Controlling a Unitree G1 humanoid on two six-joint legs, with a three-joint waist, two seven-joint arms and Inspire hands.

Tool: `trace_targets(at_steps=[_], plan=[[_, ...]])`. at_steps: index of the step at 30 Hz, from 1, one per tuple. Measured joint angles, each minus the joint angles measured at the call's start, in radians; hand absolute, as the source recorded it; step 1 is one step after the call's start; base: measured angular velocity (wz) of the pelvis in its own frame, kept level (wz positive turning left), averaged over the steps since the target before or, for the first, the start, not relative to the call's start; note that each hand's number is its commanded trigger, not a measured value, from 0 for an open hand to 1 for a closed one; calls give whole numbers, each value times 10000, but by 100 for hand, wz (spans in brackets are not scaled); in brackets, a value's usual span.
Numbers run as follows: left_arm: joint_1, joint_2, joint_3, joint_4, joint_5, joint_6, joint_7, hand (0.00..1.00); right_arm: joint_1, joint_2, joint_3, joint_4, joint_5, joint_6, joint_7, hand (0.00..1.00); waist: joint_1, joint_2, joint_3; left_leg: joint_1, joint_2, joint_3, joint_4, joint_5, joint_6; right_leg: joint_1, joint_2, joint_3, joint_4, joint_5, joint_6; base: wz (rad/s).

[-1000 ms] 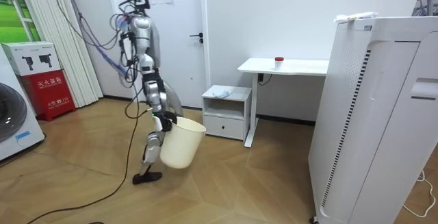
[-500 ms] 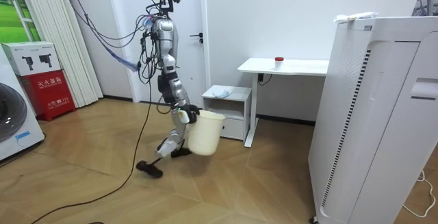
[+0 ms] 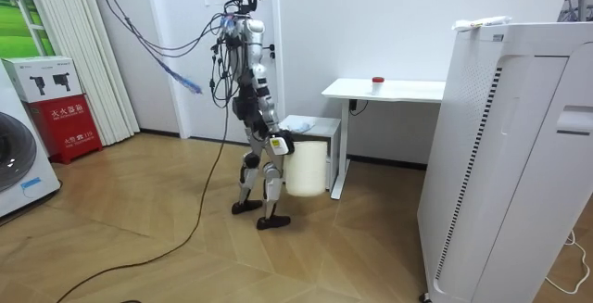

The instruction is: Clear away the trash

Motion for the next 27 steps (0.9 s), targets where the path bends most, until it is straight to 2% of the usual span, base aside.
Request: trace_targets(at_steps=[2,3,4,7,10,13,20,21,24,27], plan=[[-105,-47,-2,-450,717,-96,204,0,-89,-13,100,189,25,-129,-12,100,9,8,14,-17,56,-49,-19,0,-2,85,118,11,-72,-31,-45,9],[-315,-47,-10,-501,1112,-286,372,0,-123,4,128,304,5,-153,61,100,-18,6,38,-11,84,-52,-36,1,-4,125,148,18,-117,-35,-48,11],[-538,-41,-16,-568,1426,-404,598,0,-260,45,216,417,5,-218,114,100,-101,12,97,-13,91,-31,-76,1,-4,110,151,14,-116,-37,-48,8],[-1188,-68,-269,-570,1910,-680,1263,0,-841,62,535,606,212,-249,182,100,-125,-9,177,-204,34,40,-175,1,-3,-208,116,51,-86,-37,-47,-12],[-1689,-102,-789,-711,2012,-872,1795,0,-999,108,1065,656,386,-373,151,100,-186,-37,192,-415,1,74,-141,0,-3,-425,81,46,-78,3,-36,-3],[-2125,-116,-1021,-748,2206,-1112,2230,0,-1300,128,1412,697,371,-413,212,100,-177,-36,193,-785,-33,70,70,0,-3,-759,1,-8,88,14,-31,7],[-2365,-126,-1610,-722,2137,-1321,3055,0,-1960,122,2041,1237,621,-508,264,100,-283,95,297,-1553,-83,65,415,1,-3,-1510,-86,-6,374,62,-99,1],[-2469,-161,-1768,-671,2078,-1321,3214,0,-2093,119,2185,1285,766,-547,266,100,-342,105,350,-1775,-110,51,513,6,-10,-1712,-141,-21,486,63,-102,7],[-2613,-356,-1893,-588,1980,-1334,3451,0,-2200,177,2290,1285,994,-660,266,100,-378,98,383,-2139,-117,106,693,6,-10,-2059,-185,-46,611,108,-155,0],[-3057,-472,-1889,-232,1981,-1365,3643,0,-2370,206,2462,1289,1061,-684,237,100,-416,20,458,-2435,-96,172,750,6,-11,-2336,-194,-79,642,208,-202,-5]])
